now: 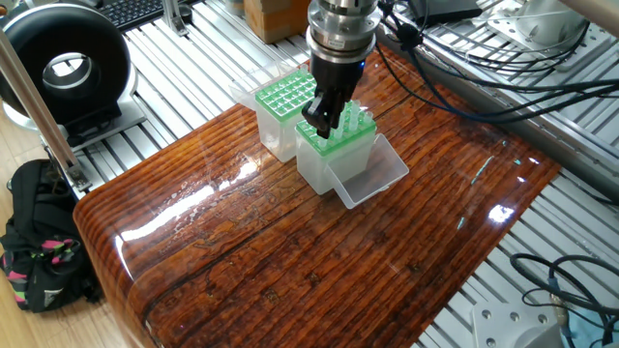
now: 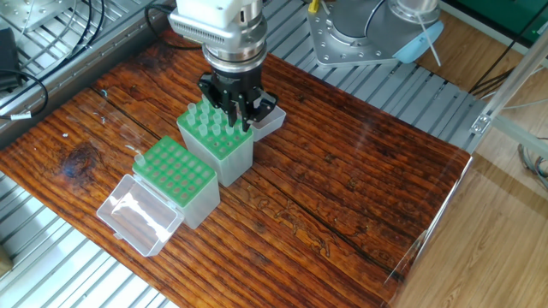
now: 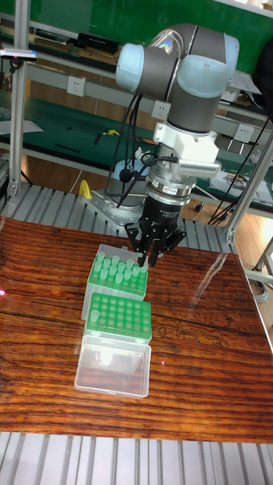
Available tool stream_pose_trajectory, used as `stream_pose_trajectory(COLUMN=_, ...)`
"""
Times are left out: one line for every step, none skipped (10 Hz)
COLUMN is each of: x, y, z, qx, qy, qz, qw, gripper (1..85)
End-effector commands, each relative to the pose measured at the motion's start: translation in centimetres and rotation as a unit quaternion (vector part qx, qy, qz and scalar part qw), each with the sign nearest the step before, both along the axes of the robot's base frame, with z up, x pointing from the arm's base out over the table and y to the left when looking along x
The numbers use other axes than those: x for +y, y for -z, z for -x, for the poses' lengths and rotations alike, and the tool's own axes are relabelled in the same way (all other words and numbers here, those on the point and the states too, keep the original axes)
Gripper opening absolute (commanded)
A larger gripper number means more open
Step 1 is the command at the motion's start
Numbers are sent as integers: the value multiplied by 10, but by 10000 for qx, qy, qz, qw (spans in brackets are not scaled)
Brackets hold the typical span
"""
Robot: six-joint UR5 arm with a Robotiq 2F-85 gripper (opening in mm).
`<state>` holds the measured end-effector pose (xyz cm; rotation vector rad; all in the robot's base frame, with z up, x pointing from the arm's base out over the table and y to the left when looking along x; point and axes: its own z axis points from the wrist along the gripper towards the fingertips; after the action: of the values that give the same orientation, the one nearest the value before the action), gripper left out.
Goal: Transfer all large pipette tips from one holder to another
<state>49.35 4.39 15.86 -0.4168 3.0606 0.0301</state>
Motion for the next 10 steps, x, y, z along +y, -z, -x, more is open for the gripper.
stream_pose_trajectory(x=3, y=2, z=3, qx=78, qy=68, qz=-66, qw=9999, gripper=283)
stream_pose_trajectory(x=3, y=1, z=3, qx=71, qy=68, qz=-58, qw=9999, gripper=283)
stream_pose_trajectory(x=3, y=0, z=3, qx=71, qy=76, qz=-58, qw=9999, gripper=283)
stream_pose_trajectory(x=4, y=1, z=4, qx=63, qy=84, qz=-59, qw=9999, gripper=283)
stream_pose_trajectory(x=3, y=4, z=5, qx=40, qy=92, qz=-44, qw=9999, gripper=280)
stream_pose_trajectory(x=2, y=6, z=5, qx=40, qy=92, qz=-29, qw=9999, gripper=277)
stream_pose_trajectory(x=2, y=6, z=5, qx=32, qy=85, qz=-21, qw=10000, gripper=277)
stream_pose_trajectory(x=2, y=6, z=4, qx=24, qy=77, qz=-20, qw=10000, gripper=277)
stream_pose_trajectory(x=2, y=6, z=4, qx=24, qy=77, qz=-28, qw=10000, gripper=277)
stream_pose_trajectory(x=3, y=6, z=6, qx=32, qy=85, qz=-28, qw=10000, gripper=277)
